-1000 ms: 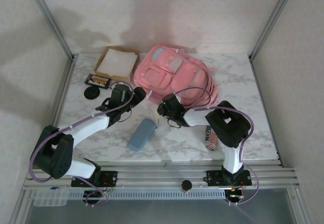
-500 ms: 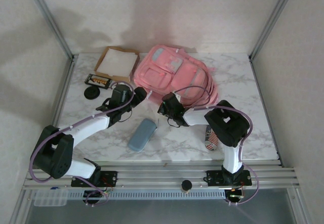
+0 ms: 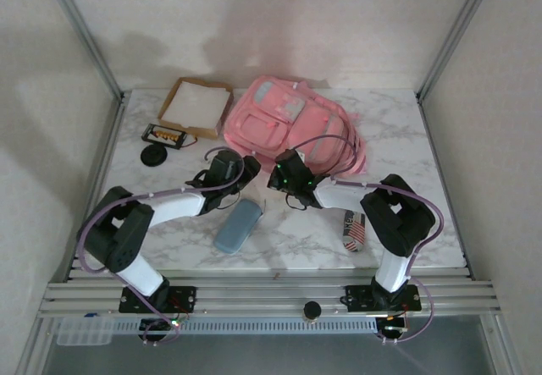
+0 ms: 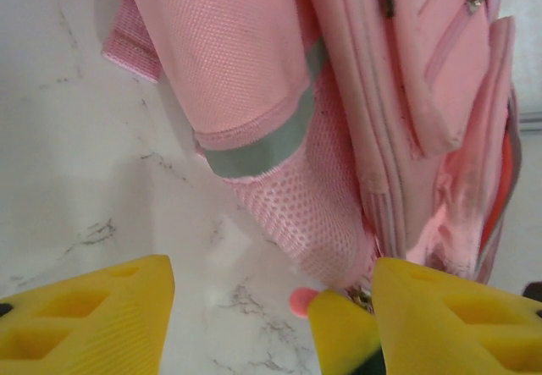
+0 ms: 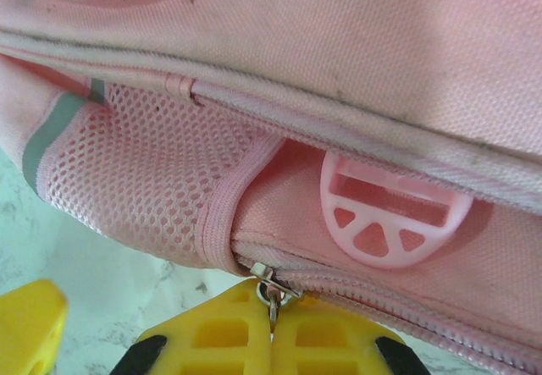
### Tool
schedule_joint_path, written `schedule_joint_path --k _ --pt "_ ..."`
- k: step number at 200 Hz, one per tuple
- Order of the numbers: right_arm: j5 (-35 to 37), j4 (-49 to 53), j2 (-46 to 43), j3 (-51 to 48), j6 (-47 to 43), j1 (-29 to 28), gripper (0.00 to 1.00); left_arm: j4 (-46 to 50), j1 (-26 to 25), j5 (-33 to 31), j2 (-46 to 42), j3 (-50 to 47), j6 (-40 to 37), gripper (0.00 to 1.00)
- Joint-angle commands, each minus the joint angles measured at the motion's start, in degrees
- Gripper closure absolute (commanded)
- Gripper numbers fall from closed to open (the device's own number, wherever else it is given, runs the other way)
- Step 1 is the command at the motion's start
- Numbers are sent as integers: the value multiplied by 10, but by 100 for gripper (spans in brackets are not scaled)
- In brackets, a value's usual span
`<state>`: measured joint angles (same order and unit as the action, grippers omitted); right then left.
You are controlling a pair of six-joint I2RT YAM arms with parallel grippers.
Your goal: Pack books, pencil case, and school supplies into a backpack
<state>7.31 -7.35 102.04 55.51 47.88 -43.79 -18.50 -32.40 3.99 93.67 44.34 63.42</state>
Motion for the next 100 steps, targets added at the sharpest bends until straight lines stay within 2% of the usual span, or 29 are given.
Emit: schedule_joint_path --k 1,22,47,75,100 --pt "-15 25 -22 19 -23 -1 100 -52 -9 -10 40 30 47 38" --pt "-16 30 -22 17 -24 -3 100 -77 -14 -17 79 49 66 41" --pt "-26 36 -20 15 -27 -4 100 -94 -15 -31 113 64 88 53" --pt "-25 60 -22 15 -35 -2 100 -76 -15 -60 130 75 93 78" --pt "-13 90 -36 13 -47 4 100 -54 -11 -96 121 75 86 96"
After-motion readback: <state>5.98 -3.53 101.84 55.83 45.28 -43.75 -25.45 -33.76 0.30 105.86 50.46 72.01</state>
